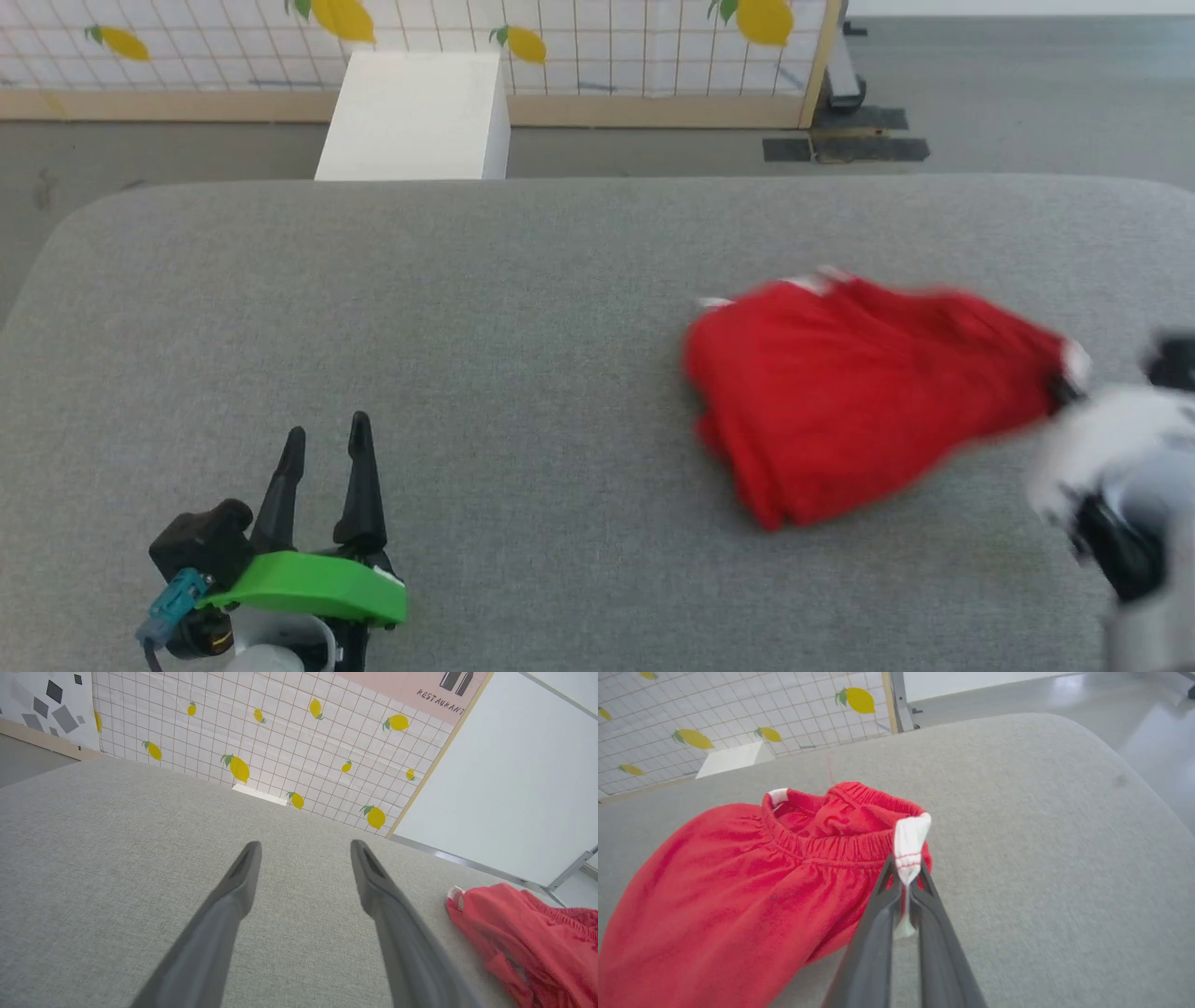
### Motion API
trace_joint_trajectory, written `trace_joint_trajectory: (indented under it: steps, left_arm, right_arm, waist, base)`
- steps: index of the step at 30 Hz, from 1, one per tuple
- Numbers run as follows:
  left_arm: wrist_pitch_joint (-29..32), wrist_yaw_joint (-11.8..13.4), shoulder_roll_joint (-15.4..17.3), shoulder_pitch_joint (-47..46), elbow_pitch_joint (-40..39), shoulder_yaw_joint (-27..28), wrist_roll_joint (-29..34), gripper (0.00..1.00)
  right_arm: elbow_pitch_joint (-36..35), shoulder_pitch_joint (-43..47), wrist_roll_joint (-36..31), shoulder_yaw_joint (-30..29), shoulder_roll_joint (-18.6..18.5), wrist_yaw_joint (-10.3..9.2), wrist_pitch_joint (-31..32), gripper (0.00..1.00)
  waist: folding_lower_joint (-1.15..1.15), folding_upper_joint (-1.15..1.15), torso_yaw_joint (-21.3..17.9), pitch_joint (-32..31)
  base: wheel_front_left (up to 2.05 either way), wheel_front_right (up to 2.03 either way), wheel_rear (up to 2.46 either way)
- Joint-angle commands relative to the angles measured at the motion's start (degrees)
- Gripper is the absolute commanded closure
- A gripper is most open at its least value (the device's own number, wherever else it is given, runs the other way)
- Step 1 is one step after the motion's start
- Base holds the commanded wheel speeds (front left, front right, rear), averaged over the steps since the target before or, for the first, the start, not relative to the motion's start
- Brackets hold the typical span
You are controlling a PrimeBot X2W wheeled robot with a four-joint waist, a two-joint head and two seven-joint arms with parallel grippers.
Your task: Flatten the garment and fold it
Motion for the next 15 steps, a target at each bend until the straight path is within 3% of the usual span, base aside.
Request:
trace_joint_trajectory:
  steps: [1, 6, 7, 8, 9, 15]
  left_arm:
    - [-0.27, -0.55, -0.46, 0.54, 0.17, 0.03, 0.4, 0.0]
    - [-0.27, -1.03, -0.74, 1.22, 0.94, 0.37, 0.47, 0.0]
    - [-0.27, -1.04, -0.75, 1.37, 1.02, 0.55, 0.45, 0.0]
    - [-0.27, -1.06, -0.72, 1.48, 1.08, 0.67, 0.44, 0.0]
    - [-0.27, -1.13, -0.68, 1.55, 1.25, 0.69, 0.4, 0.0]
    - [1.87, -1.93, -1.32, -0.95, 1.36, -0.56, -1.67, 0.0]
  right_arm:
    - [-0.16, 2.57, -0.04, -2.57, 0.06, -0.09, 0.87, 1.0]
    - [2.16, 9.32, 2.16, -7.21, 0.06, -0.09, 5.91, 1.0]
    - [2.27, 9.81, 3.0, -6.92, 0.06, -0.09, 5.63, 0.82]
    - [1.99, 9.94, 3.53, -6.7, 0.06, -0.09, 4.62, 0.07]
    - [1.49, 9.74, 4.54, -6.69, 0.06, -0.09, 2.64, 0.0]
    - [-0.82, 7.71, 9.47, -9.54, 0.06, -0.09, -12.26, 0.0]
  waist:
    - [0.0, 0.0, -0.17, -0.69]
    - [0.0, 0.0, -0.33, -0.99]
    - [0.0, 0.0, -0.54, -1.03]
    - [0.0, 0.0, -0.72, -1.01]
    - [0.0, 0.0, -0.91, -1.03]
    - [0.0, 0.0, -2.68, -1.23]
  base:
    - [0.0, 0.0, 0.0]
    - [0.0, 0.0, 0.0]
    - [0.0, 0.0, 0.0]
    - [0.0, 0.0, 0.0]
    - [0.0, 0.0, 0.0]
    - [0.0, 0.0, 0.0]
